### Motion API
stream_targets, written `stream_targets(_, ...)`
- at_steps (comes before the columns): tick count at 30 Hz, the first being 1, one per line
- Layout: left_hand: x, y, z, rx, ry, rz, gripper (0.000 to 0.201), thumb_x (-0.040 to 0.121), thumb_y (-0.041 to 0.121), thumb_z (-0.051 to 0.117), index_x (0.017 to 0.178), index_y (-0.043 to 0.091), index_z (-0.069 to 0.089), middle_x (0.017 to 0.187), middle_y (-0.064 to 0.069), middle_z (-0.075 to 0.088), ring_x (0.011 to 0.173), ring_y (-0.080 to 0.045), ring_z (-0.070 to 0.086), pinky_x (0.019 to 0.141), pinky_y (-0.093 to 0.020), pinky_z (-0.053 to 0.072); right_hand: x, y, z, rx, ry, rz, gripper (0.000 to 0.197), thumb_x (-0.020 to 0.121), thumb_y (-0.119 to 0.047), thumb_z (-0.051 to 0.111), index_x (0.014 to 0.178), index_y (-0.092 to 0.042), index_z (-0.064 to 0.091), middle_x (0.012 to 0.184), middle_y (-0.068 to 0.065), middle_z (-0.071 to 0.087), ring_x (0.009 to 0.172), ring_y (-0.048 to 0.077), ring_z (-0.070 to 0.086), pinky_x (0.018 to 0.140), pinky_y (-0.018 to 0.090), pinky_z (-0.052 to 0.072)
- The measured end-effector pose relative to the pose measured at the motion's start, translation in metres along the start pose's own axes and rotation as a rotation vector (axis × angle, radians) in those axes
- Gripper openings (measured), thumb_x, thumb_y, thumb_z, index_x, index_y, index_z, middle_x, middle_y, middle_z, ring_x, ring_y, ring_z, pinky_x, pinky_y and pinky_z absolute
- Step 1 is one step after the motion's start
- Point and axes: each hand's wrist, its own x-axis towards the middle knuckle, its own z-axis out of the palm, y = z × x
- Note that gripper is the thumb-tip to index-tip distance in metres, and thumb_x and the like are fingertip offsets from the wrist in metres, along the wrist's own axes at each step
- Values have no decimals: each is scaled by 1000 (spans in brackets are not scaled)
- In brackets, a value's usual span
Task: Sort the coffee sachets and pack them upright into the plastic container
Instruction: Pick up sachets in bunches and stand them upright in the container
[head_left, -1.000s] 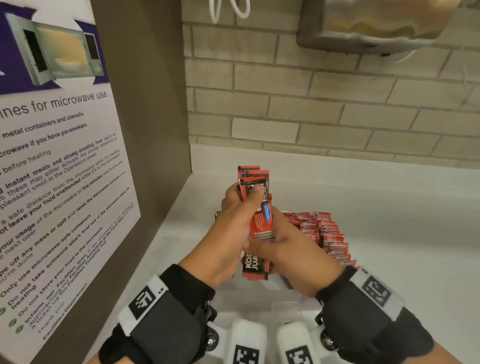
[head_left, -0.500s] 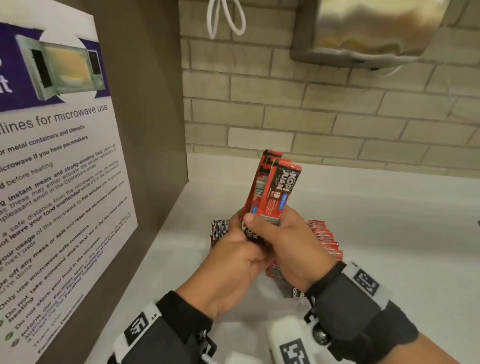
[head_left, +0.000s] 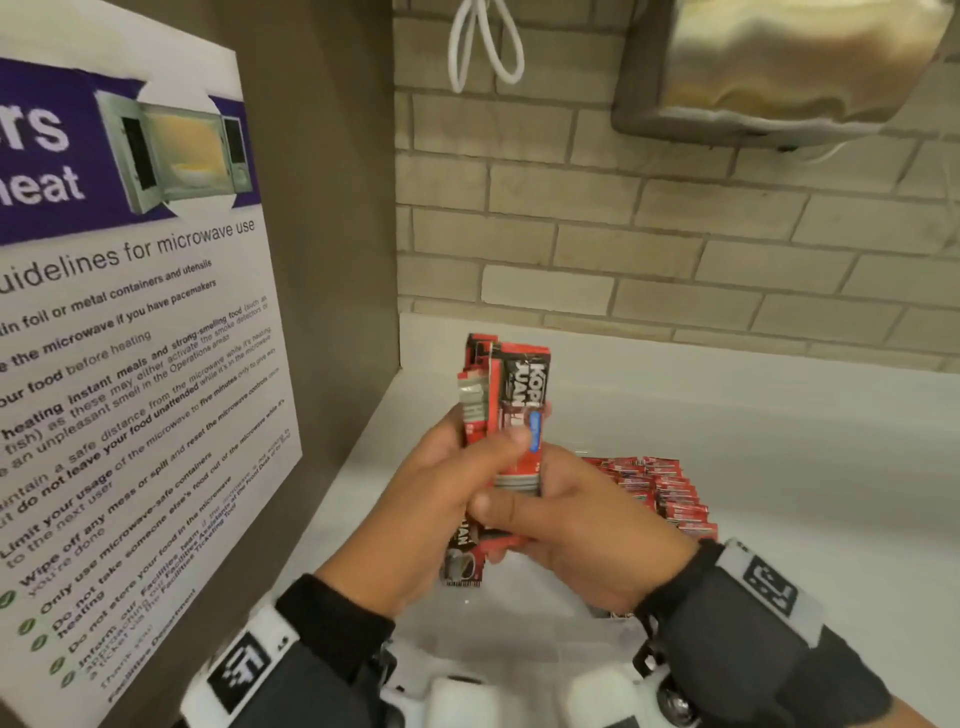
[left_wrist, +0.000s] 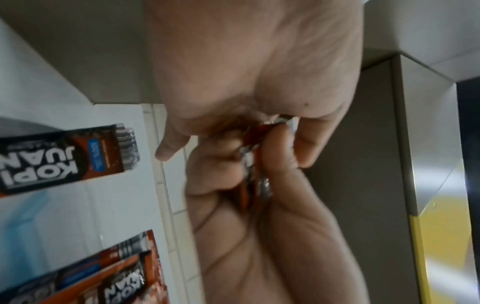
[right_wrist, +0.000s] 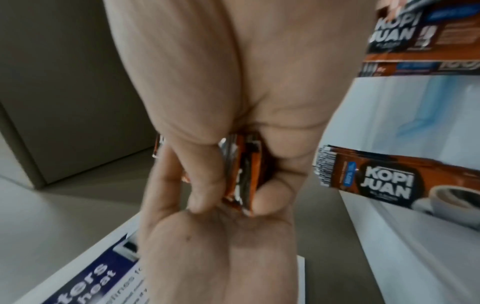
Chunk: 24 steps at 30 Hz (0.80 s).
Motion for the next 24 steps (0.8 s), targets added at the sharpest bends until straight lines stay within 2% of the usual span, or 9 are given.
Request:
stream_targets(4,7,-1,2,11,120,68,41,83,35,53,116,13,62,99,2,73,63,-11,67,46,-21,49,8,-17,0,-390,-81,39,23,94,-24,51,117,-28,46,97,9,61,71,12,60,66,28,57)
stream_targets(6,9,-3,2,-67,208,104,39,84,31,51,115,10,59,100,-3,73,76,-19,71,56,-32,58,7,-27,-3,-666,-51,8,20,88,-43,50,107,-37,45,97,-5,61,72,4,59,67,23,54)
stream_targets(7,10,-3,1,-125,258,120,35,85,29,51,114,11,59,99,-4,74,83,-20,71,62,-33,59,6,-30,-6,-810,7,5,33,80,-58,46,103,-35,48,94,-9,60,74,3,58,68,22,51)
stream_targets(9,12,-2,-3,-191,319,150,30,86,29,51,110,13,58,87,-4,73,79,-19,72,58,-31,57,5,-34,-12,-996,245,11,69,62,-77,33,93,-20,54,85,-6,58,74,10,55,66,25,43)
stream_targets(12,11,0,-4,-125,330,157,32,81,34,57,109,18,60,79,0,72,71,-15,71,56,-29,56,8,-39,-18,-733,505,-127,60,68,-70,41,81,-14,54,75,0,57,65,15,54,59,21,40)
stream_targets(15,7,-3,2,-37,299,149,39,75,35,63,112,22,63,92,1,74,84,-16,72,66,-29,56,17,-39,-14,-461,422,-147,29,81,-37,65,90,-9,61,76,2,55,57,6,47,53,16,38)
stream_targets(17,5,-6,3,-29,287,130,40,72,39,65,109,26,64,96,0,74,87,-18,72,70,-31,55,19,-38,-10,-340,377,-121,16,82,-19,68,86,-6,60,69,4,51,49,5,43,46,14,36)
stream_targets(21,-1,-5,2,-86,285,118,46,68,39,64,110,22,63,95,-1,74,84,-17,72,67,-28,56,16,-38,-12,-236,386,-116,11,84,-11,65,75,-8,59,64,7,53,43,7,40,40,15,34)
stream_targets(24,-2,-3,3,-104,314,121,45,71,46,59,107,20,62,85,-3,73,66,-15,69,57,-25,53,14,-42,-12,-127,389,-161,9,88,-9,59,80,-6,55,72,13,57,40,9,44,37,17,32)
